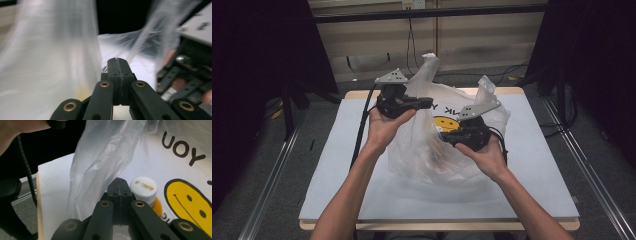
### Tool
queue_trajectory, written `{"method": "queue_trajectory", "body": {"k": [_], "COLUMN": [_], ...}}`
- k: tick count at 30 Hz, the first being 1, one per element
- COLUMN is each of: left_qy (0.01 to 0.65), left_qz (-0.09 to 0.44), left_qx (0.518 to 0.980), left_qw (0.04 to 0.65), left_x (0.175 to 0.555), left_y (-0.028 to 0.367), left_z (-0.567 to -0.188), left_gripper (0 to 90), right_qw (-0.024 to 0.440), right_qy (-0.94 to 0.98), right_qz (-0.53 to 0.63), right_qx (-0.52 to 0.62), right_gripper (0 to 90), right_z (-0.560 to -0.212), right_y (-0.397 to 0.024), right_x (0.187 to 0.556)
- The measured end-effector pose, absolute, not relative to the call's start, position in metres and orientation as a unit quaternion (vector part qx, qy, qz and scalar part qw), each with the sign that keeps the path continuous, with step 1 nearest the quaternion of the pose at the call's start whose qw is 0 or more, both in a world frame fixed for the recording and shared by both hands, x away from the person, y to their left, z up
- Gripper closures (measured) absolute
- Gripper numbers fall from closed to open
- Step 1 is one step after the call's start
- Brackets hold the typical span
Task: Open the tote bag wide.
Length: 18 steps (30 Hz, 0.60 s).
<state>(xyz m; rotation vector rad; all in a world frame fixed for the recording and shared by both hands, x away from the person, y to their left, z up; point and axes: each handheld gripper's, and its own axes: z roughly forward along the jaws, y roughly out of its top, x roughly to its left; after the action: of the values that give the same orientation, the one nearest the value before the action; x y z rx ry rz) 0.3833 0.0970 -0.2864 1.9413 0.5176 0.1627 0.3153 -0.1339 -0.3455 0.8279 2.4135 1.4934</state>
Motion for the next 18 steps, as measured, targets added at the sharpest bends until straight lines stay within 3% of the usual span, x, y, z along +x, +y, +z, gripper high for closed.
{"method": "queue_trajectory", "body": {"k": [18], "left_qy": [0.253], "left_qz": [0.068], "left_qx": [0.837], "left_qw": [0.480], "left_x": [0.375], "left_y": [0.122], "left_z": [-0.347], "left_gripper": [90.0], "right_qw": [0.078], "right_qy": [0.818], "right_qz": [0.502], "right_qx": [0.271], "right_gripper": [90.0], "right_z": [-0.369], "right_y": [-0.134], "right_x": [0.289]}}
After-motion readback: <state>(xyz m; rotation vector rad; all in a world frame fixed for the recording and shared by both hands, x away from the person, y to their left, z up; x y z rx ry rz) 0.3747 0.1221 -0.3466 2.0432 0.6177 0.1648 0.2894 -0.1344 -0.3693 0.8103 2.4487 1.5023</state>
